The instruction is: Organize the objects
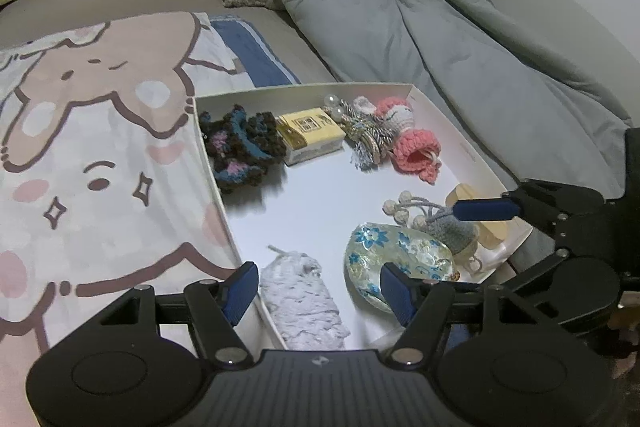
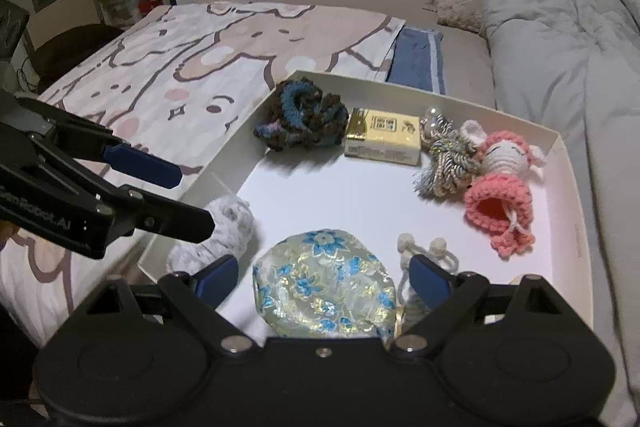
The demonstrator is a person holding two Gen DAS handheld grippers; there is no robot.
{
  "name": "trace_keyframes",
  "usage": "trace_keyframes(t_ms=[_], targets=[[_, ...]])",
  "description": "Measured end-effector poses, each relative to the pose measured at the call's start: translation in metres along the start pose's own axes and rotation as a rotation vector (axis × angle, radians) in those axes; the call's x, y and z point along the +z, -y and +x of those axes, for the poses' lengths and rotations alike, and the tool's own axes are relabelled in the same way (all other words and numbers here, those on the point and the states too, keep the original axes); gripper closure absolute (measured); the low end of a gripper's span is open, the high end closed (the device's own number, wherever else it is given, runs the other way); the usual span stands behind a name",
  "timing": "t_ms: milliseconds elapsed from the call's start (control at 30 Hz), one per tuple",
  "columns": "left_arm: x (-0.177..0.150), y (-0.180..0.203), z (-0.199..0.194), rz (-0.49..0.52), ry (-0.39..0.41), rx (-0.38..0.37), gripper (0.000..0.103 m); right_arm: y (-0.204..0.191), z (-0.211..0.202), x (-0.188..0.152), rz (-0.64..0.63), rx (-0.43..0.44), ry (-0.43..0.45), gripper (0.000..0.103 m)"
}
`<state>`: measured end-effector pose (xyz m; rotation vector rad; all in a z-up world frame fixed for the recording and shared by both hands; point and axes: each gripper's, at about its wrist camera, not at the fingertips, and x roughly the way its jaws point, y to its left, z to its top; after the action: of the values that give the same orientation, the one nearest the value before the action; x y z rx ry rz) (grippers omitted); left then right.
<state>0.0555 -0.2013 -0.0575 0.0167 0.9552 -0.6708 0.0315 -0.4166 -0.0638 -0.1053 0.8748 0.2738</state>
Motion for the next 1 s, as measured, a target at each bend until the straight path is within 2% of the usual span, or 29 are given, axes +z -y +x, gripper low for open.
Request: trace_keyframes(t_ms=[200, 267, 367, 533, 733, 1000], targets=[[0.011, 0.001, -0.027, -0.003, 0.052, 0.032, 0.018, 0.001, -0.021, 0.009, 0.063, -0.045, 0.042, 0.006], [0.015, 0.002, -0.036, 0.001, 0.071, 0.046, 0.009, 0.002, -0.028, 0.015, 0.093, -0.068, 0.054, 0.005], [0.019, 0.003, -0.049, 0.012, 0.095, 0.072, 0.001, 0.001, -0.037, 0.024, 0.140, -0.107, 0.032, 0.004], [0.021, 0.002, -0.068, 0.013, 0.112, 0.101, 0.000, -0.004, -0.054, 0.032, 0.218, -0.153, 0.020, 0.000], [0.014, 0.002, -0.091, 0.035, 0.140, 0.146, 0.000, -0.015, -0.075, 0.026, 0.310, -0.209, 0.036, 0.000], [-0.005, -0.004, -0.117, 0.051, 0.177, 0.219, 0.000, -0.040, -0.107, 0.002, 0.377, -0.296, 0.151, 0.000]])
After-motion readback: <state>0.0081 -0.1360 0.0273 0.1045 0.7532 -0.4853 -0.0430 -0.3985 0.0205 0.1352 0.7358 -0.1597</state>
